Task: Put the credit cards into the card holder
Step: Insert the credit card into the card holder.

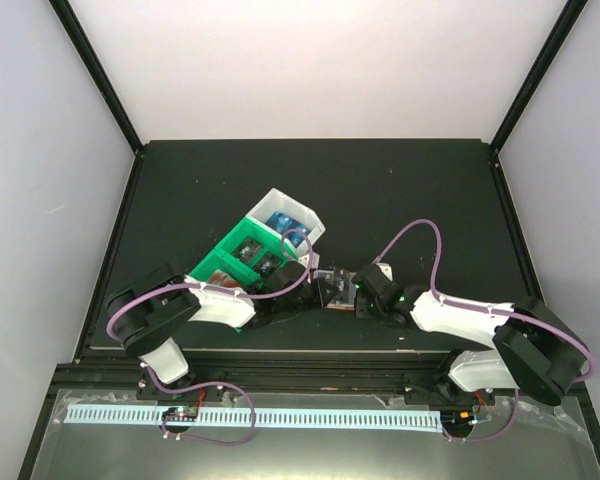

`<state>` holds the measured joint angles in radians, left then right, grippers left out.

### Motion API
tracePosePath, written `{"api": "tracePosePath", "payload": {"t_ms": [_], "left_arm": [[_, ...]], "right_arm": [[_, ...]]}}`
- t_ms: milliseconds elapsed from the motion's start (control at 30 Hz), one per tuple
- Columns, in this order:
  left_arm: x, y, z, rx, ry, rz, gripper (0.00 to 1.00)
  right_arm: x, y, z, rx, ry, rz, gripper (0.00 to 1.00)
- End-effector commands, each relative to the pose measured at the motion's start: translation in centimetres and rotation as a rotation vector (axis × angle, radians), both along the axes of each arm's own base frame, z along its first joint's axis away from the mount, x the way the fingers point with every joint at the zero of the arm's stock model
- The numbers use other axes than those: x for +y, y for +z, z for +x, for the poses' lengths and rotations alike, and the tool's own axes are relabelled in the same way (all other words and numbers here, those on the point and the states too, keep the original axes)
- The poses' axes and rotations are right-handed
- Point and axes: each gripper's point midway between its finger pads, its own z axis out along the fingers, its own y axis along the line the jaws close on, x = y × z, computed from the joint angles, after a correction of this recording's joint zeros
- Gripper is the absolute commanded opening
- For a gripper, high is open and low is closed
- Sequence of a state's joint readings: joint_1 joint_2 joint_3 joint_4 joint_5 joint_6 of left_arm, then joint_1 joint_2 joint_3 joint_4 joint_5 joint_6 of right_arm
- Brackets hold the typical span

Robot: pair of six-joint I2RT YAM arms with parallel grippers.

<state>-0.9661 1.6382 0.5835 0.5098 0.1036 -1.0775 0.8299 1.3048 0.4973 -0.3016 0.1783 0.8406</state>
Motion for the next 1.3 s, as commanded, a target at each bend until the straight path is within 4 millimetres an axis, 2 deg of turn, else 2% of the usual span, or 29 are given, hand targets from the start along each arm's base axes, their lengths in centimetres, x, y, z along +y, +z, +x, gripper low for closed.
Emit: {"api": "tracePosePath", "payload": {"t_ms": [0, 233, 333, 533, 800, 1267], "left_arm": [[-1.0, 0.1, -0.3, -0.028, -0.036, -0.030, 0.02], [-1.3, -1.3, -0.4, 0.000, -0.037, -0.038, 0.02], [-0.7, -1.7, -0.3, 0.009, -0.005, -0.025, 0.02], [0.3, -1.3, 0.0, -0.015, 0.022, 0.002, 0.02], [2.2, -1.6, 0.5, -0.012, 0.090, 0.088, 0.02], [2.6, -2.3, 0.8, 0.006, 0.094, 0.146, 0.01]], "right_arm": [[-0.9, -2.1, -2.0, 0.083, -0.003, -0.017, 0.28], [-0.7, -2.2, -1.9, 0.085, -0.005, -0.012, 0.27], [-0.9, -2.2, -2.0, 0.088, -0.010, -0.017, 0.27], [-1.2, -2.3, -2.0, 0.090, -0.019, -0.029, 0.27], [-1.3, -2.7, -2.2, 0.109, -0.029, -0.040, 0.21], [-1.3, -3.0, -2.3, 0.116, -0.030, -0.043, 0.20]]}}
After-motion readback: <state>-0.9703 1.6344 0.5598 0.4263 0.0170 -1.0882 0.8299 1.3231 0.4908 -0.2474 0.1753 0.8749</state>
